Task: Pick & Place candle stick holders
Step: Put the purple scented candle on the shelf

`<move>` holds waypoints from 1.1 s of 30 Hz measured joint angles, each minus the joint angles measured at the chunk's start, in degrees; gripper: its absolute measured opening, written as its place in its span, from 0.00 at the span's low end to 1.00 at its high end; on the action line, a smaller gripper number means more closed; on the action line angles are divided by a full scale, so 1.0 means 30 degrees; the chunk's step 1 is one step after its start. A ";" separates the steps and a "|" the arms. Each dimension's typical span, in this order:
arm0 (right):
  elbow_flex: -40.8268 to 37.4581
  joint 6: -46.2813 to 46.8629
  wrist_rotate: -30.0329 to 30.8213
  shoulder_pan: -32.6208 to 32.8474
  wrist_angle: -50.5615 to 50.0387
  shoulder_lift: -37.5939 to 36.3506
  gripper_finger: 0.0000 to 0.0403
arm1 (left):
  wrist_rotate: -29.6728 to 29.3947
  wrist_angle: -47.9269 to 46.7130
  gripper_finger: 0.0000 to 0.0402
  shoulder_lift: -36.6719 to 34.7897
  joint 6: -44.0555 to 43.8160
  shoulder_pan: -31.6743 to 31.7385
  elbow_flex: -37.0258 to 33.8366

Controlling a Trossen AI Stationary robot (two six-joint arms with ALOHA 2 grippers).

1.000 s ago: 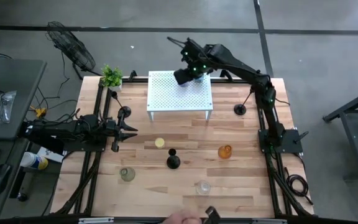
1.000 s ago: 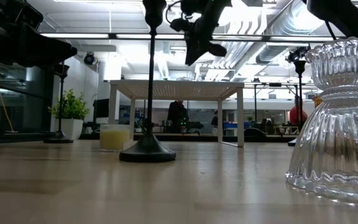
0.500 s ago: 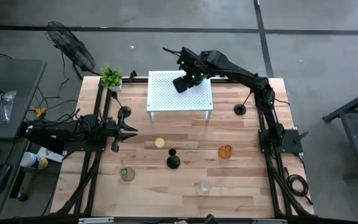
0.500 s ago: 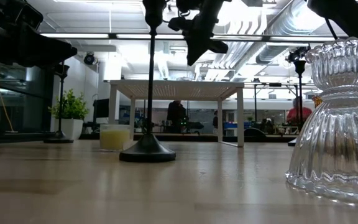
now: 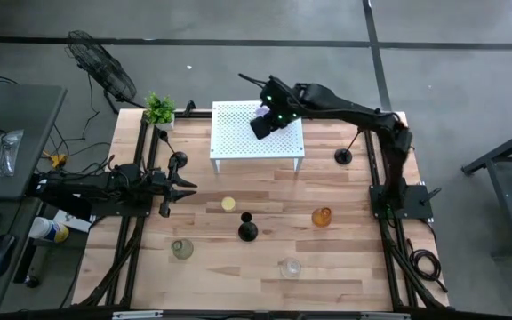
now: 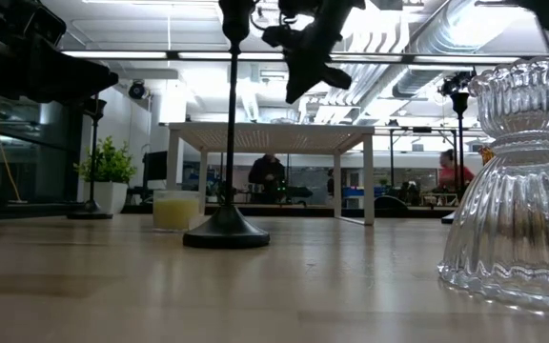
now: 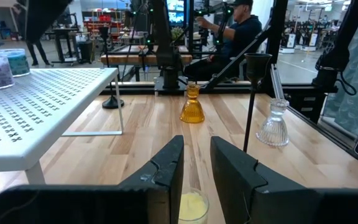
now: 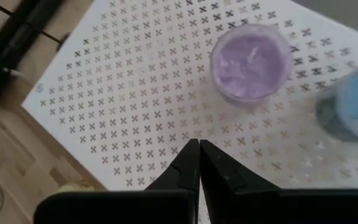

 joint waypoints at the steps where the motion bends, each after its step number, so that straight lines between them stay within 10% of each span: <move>1: -0.1055 0.0050 0.0002 0.0022 0.0842 -0.0519 0.01 | -0.0001 0.0007 0.19 -0.0003 0.0000 0.0000 0.0000; 14: -1.0191 0.0109 0.1379 0.0355 0.9953 -0.4442 0.01 | 0.0006 0.0003 0.19 -0.0004 0.0000 0.0000 0.0000; 33: -1.1517 -0.2734 0.3694 -0.0024 1.3673 -0.3669 0.01 | 0.0006 0.0004 0.19 0.0004 0.0000 0.0000 0.0000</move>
